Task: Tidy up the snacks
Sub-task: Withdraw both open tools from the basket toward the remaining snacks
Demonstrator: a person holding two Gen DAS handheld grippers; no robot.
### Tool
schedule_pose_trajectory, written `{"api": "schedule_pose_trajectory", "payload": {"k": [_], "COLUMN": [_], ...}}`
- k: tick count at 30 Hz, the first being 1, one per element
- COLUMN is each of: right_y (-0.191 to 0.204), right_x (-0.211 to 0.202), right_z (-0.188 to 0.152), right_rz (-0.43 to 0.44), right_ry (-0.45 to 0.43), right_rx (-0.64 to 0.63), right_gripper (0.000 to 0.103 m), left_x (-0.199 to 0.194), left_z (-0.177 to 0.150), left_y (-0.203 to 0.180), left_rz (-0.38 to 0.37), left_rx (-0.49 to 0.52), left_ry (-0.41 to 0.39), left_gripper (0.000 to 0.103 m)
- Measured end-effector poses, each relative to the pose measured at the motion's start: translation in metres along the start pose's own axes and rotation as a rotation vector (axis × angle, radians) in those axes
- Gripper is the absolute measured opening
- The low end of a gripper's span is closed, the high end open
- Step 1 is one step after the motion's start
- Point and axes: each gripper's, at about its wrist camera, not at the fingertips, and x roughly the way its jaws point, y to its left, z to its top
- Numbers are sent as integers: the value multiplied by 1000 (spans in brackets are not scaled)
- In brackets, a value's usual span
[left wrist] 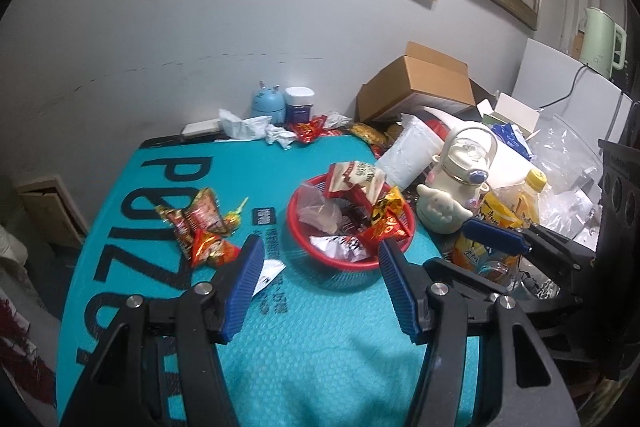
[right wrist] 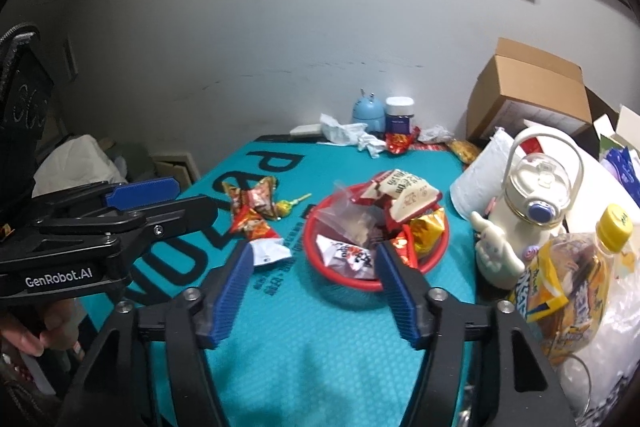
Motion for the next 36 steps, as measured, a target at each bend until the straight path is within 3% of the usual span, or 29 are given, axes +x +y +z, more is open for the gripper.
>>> {"api": "schedule_pose_trajectory", "payload": {"k": [4, 17, 36], "right_y": [14, 47, 67], "right_x": [3, 35, 123], "right_z": [-2, 4, 44], "right_rz": [19, 98, 122], "right_ry": [6, 48, 120], "right_rx": [-30, -89, -149], "right_gripper": [76, 77, 77], "left_x": [-11, -20, 30], "left_z": [-8, -19, 7], "left_y": [10, 53, 125], "left_rz": [36, 100, 122], "left_rx": [-22, -90, -151], "left_ry": [-8, -3, 43], "left_gripper": [58, 58, 58]}}
